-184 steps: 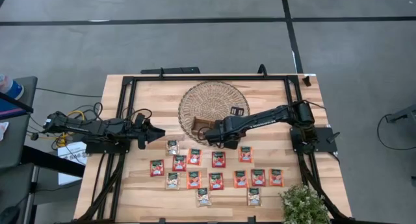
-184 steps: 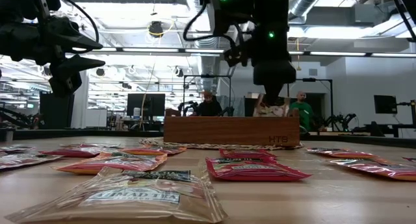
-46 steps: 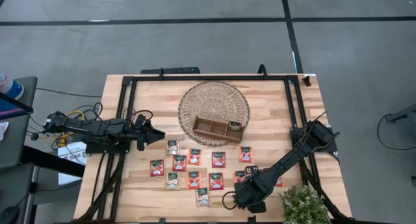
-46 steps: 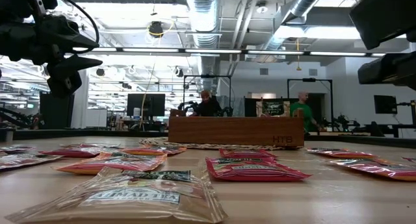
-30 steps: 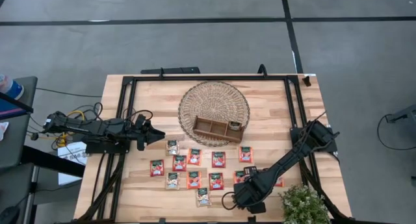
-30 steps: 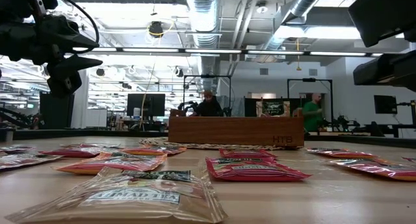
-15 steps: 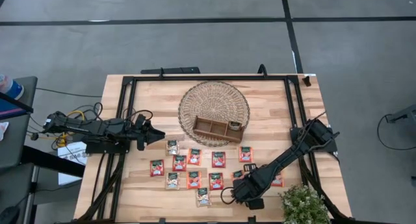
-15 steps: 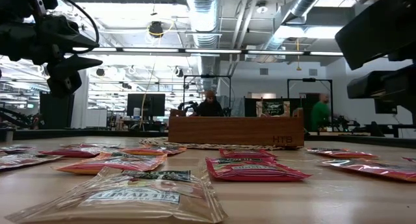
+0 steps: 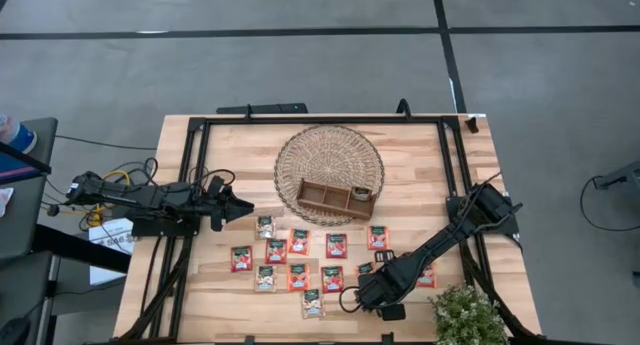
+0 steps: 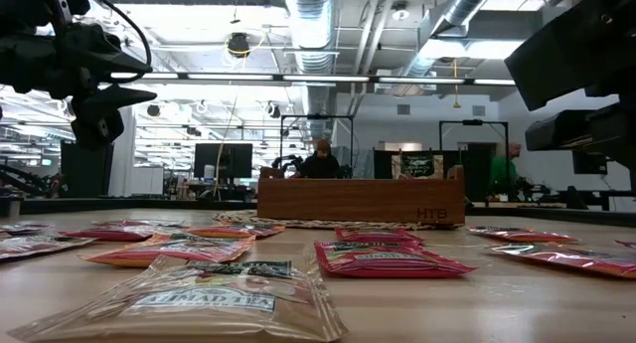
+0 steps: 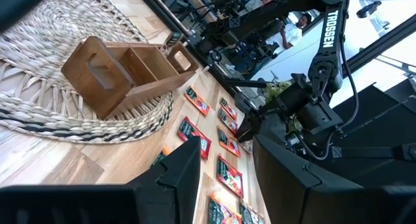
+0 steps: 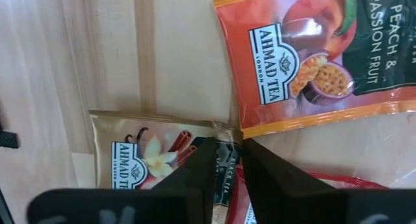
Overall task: Pick & Place Tea
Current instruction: Put the brown tea bag into the right section of the wooden organizer
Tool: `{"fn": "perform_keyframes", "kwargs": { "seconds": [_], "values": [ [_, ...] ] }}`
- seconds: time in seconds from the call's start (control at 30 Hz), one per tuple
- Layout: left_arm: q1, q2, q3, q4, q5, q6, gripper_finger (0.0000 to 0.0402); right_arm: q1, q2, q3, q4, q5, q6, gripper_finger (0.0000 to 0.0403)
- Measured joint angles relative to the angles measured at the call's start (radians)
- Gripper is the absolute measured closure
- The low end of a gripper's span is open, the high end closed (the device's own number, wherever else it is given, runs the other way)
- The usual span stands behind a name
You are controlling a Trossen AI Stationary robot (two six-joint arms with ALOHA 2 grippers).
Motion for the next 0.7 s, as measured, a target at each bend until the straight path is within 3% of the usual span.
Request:
{"fn": "perform_keyframes", "kwargs": {
  "seconds": [0.23, 0.7],
  "values": [
    [0.0, 0.0, 0.0, 0.0, 0.0, -0.001, 0.0268, 0.0, 0.0, -0.001, -0.004, -0.003, 0.031, 0.0397],
    [0.0, 0.0, 0.0, 0.0, 0.0, -0.001, 0.0268, -0.003, 0.007, 0.031, -0.049, -0.051, 0.101, 0.0402]
  ]
}}
